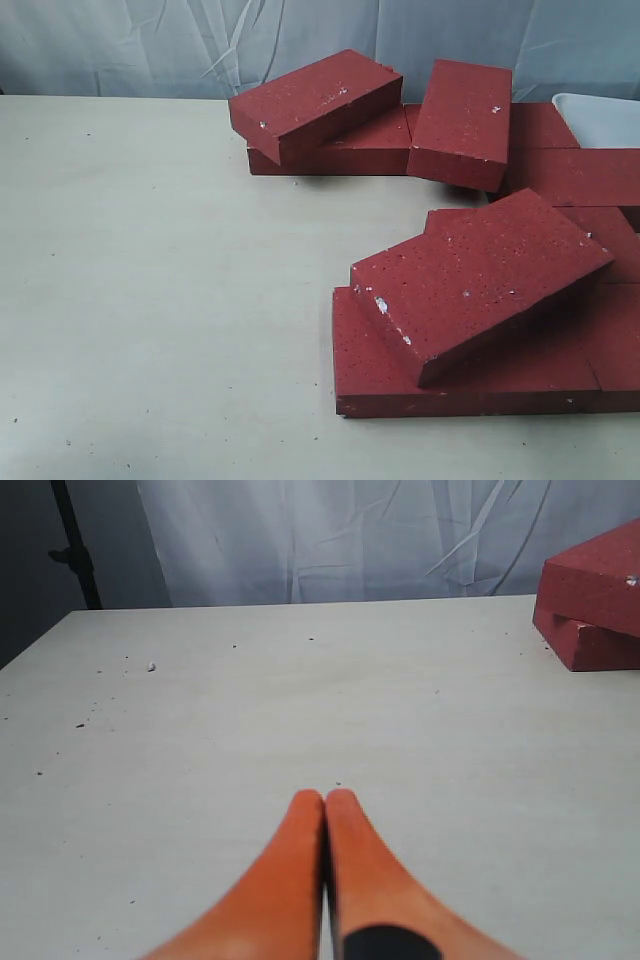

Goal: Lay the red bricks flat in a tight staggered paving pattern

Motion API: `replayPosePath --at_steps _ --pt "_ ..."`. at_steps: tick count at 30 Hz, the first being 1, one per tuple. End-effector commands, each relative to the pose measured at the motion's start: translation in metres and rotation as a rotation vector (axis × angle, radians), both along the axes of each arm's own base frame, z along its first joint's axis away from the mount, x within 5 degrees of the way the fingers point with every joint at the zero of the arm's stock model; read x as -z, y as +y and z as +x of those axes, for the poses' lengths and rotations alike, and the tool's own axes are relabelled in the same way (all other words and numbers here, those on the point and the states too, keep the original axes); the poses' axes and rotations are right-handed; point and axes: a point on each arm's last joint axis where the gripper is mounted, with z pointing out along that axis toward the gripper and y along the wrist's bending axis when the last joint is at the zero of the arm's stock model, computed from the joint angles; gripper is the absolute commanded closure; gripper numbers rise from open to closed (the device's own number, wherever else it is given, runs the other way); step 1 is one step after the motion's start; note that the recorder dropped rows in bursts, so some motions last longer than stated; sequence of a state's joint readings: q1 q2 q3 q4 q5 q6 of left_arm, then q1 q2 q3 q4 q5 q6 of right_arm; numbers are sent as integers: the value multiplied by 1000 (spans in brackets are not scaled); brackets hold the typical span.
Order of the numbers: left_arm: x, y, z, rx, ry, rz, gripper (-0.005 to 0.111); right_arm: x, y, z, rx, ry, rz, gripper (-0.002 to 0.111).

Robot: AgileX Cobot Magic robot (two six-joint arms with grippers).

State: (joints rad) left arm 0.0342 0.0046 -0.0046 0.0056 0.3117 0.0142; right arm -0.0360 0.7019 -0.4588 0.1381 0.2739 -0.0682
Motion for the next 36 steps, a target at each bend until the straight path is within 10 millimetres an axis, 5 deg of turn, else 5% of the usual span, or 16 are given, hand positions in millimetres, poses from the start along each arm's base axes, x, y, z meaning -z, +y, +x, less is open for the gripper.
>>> replayPosePath --at_steps 1,23,36 --pt "1 0 0 -4 -6 -2 107 -1 2 7 18 22 103 109" --pt "1 1 0 -5 -5 11 107 39 5 41 -36 536 87 109" --pt "-8 0 1 -4 -101 14 107 22 3 43 -65 571 25 109"
